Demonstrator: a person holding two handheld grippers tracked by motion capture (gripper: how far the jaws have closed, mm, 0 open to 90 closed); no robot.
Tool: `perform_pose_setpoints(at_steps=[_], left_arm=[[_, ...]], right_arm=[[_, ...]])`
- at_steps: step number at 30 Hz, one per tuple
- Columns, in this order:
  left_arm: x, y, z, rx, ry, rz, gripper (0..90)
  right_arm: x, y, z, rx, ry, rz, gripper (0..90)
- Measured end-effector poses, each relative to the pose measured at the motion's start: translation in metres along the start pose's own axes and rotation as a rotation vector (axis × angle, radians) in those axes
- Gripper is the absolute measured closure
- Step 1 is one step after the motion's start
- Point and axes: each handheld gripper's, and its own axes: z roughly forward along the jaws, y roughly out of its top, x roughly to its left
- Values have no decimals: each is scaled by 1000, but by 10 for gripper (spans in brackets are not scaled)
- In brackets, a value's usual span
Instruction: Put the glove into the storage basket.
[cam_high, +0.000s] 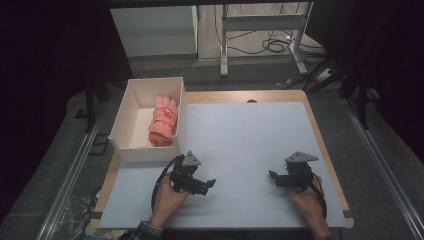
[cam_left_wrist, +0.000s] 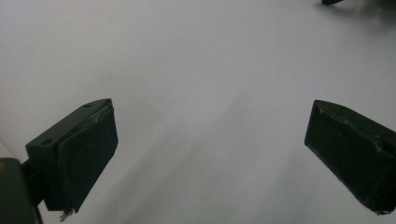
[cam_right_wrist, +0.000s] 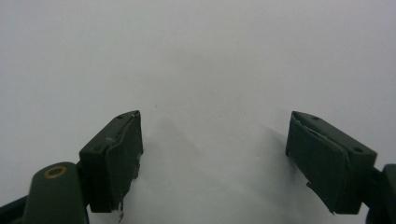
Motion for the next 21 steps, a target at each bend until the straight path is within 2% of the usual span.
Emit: perform_pose_setpoints(at_steps=[14,20,21], left_arm=[[3,-23,15,47,11,-17,28],[1,-28,20,39,32,6,19],[0,-28,20,45,40,22,15]], right_arm=[[0,0,0,0,0,0,191],[0,0,0,1,0,1,191],[0,0,0,1,0,1,191]])
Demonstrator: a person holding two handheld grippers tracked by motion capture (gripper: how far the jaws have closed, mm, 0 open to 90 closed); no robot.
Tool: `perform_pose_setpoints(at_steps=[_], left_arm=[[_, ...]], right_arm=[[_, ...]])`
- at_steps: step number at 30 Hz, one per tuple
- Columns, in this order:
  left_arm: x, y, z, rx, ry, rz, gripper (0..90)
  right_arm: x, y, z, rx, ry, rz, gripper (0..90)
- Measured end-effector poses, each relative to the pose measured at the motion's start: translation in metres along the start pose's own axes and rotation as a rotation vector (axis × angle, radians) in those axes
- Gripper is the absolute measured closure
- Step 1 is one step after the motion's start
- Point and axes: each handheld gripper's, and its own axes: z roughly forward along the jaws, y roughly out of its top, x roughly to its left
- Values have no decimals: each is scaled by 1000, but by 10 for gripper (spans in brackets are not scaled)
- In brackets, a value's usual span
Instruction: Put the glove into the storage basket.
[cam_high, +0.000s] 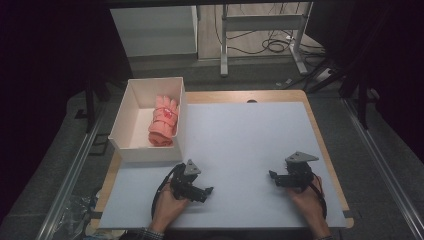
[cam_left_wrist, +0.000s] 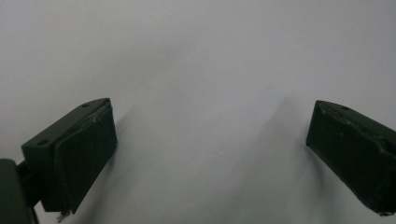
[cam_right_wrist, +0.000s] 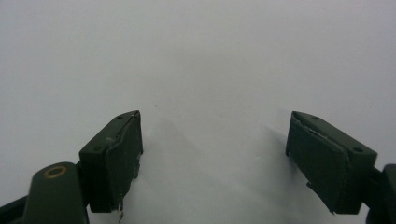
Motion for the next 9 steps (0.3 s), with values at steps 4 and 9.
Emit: perform_pose_setpoints(at_steps=[4,9], left_arm=[[-2,0,1,14,12,20,8],[-2,0,1,16,15,20,7]], right_arm=[[0,0,0,0,0,0,190],[0,0,0,0,1,1,190]])
